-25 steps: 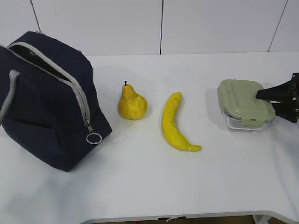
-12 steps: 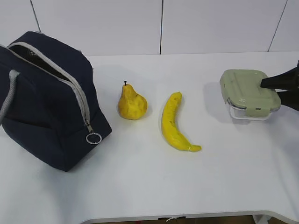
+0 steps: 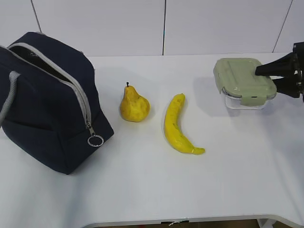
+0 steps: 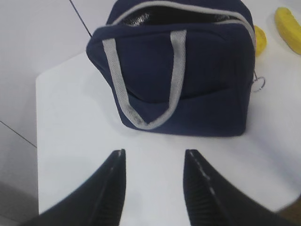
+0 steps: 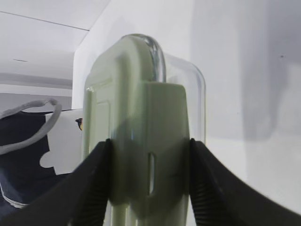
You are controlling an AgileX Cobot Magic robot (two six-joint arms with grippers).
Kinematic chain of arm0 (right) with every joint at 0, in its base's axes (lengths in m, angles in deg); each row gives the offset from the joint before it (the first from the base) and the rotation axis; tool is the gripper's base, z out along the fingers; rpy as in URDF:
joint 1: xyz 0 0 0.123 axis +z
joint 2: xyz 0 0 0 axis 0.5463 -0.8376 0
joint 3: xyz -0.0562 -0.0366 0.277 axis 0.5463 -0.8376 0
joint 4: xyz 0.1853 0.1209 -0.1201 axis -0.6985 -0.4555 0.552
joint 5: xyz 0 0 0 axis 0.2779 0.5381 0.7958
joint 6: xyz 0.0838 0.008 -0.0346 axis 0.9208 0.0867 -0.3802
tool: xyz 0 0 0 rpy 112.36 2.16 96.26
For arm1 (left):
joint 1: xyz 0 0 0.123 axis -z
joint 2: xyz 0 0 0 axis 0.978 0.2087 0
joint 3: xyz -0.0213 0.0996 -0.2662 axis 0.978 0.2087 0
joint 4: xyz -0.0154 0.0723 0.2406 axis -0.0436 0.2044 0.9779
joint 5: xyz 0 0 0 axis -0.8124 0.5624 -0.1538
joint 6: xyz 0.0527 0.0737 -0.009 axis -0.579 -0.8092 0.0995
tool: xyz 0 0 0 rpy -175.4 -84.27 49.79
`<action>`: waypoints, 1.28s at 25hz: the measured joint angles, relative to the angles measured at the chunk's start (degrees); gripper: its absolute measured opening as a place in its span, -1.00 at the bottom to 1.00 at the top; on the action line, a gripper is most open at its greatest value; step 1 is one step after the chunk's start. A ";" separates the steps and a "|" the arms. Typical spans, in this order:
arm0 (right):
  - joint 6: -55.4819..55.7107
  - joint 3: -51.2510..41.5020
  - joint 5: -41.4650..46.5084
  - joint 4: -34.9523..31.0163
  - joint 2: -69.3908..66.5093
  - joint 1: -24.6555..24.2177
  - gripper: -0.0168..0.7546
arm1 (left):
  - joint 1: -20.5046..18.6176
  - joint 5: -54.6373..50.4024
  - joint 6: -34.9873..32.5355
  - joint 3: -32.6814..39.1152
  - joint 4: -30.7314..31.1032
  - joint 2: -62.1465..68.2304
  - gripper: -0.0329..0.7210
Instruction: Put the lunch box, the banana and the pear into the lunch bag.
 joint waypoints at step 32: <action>7.41 9.88 1.45 2.59 2.24 1.43 0.02 | 0.00 15.77 16.65 -10.24 -33.39 48.35 0.32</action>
